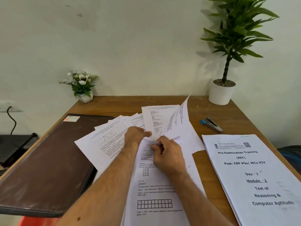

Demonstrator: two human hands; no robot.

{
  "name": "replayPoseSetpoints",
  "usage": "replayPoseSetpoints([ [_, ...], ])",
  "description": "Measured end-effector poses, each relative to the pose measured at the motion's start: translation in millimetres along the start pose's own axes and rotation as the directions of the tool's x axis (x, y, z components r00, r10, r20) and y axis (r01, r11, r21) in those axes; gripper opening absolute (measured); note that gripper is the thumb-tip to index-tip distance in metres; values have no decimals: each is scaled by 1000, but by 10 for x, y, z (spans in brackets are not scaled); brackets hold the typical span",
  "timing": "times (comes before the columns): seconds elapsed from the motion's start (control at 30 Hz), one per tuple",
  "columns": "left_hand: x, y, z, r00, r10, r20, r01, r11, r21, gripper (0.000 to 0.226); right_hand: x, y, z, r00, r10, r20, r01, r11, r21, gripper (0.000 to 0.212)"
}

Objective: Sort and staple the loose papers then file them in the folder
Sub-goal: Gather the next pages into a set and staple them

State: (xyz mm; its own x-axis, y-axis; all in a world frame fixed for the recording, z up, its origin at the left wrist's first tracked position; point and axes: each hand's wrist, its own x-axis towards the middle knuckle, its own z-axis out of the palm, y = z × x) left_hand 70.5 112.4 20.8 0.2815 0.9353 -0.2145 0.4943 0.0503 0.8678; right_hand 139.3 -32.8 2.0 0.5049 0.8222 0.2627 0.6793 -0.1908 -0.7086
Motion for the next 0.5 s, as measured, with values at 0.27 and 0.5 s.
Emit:
replayPoseSetpoints([
  [0.27,-178,-139,-58,961,261,90,-258,965,-46,26,7,11,-45,998,53,-26,-53,999,4,13],
  [0.5,-381,-287,-13,826,533,183,-561,808,179,19,-35,-2,-27,994,-56,-97,61,997,45,34],
])
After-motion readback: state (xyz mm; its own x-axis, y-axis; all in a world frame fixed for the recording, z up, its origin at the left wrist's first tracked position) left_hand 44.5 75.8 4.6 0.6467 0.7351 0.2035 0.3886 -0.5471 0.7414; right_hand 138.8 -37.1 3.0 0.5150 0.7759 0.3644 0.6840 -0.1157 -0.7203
